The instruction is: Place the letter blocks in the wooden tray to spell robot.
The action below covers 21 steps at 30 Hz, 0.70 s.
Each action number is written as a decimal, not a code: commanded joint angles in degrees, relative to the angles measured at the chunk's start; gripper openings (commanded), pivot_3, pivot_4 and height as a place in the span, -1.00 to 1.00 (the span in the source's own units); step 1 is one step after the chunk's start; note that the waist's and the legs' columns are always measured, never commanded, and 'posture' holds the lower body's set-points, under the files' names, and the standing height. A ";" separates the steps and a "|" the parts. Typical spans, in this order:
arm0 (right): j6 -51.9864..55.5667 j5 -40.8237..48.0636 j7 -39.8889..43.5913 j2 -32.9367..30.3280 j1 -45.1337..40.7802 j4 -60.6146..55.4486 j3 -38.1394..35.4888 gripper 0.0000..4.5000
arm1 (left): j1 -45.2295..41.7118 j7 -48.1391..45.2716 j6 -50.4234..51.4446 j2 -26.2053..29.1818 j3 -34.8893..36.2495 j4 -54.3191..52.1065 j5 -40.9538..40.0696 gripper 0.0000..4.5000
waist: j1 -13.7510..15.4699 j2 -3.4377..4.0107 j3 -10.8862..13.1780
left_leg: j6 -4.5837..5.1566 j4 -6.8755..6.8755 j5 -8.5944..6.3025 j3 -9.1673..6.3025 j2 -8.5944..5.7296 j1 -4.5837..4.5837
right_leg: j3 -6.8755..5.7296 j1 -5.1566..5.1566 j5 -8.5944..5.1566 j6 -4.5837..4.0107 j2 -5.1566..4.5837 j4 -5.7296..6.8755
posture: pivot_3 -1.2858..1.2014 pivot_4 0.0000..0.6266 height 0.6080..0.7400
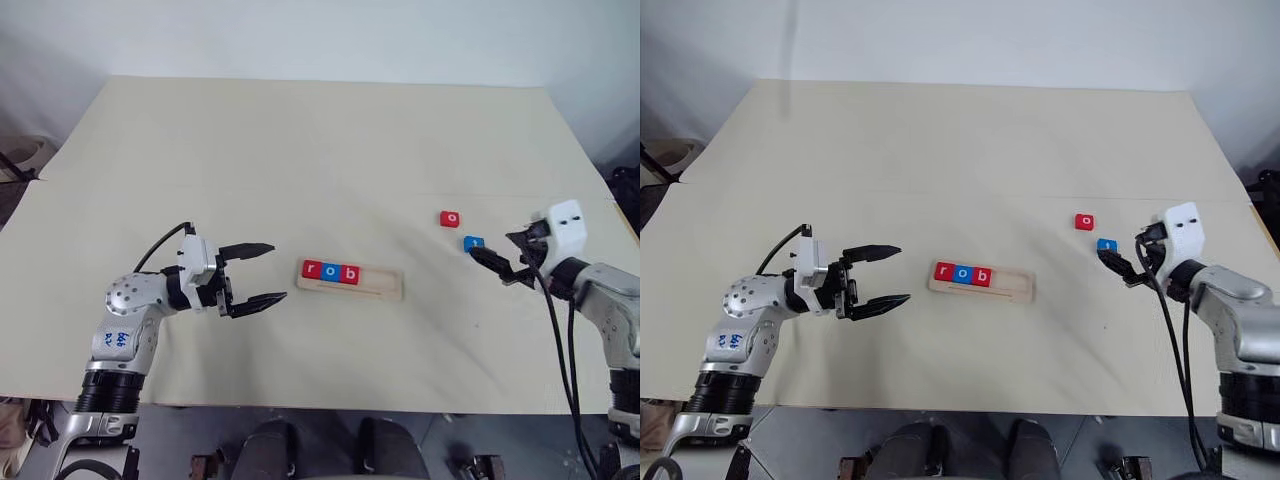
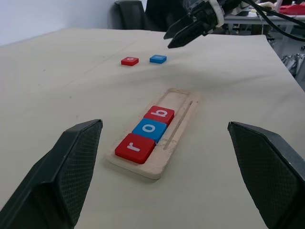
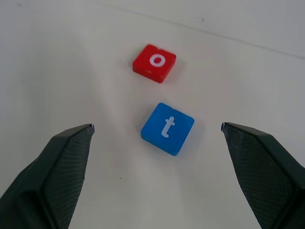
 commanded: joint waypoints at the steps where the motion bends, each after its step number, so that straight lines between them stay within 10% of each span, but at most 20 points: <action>1: 1.59 -0.39 -2.13 -0.34 -4.01 0.88 -0.71 0.99 | 0.43 0.51 -0.31 -0.06 0.63 -2.99 -0.40 1.00 | -0.17 0.00 0.00 | 0.00 0.00 0.00 0.00 0.02 0.00 | -0.01 -0.01 0.00 0.00 0.01 0.01 | 0.03 -0.52 1.00; 21: -2.15 -0.12 -2.77 1.15 -3.54 0.82 -2.24 0.99 | 0.82 1.54 -0.32 -0.29 0.50 -3.83 -0.38 1.00 | -0.17 0.00 0.00 | 0.00 0.00 0.00 0.01 0.03 0.00 | 0.00 -0.01 0.00 0.00 0.03 0.02 | 0.03 -0.52 1.00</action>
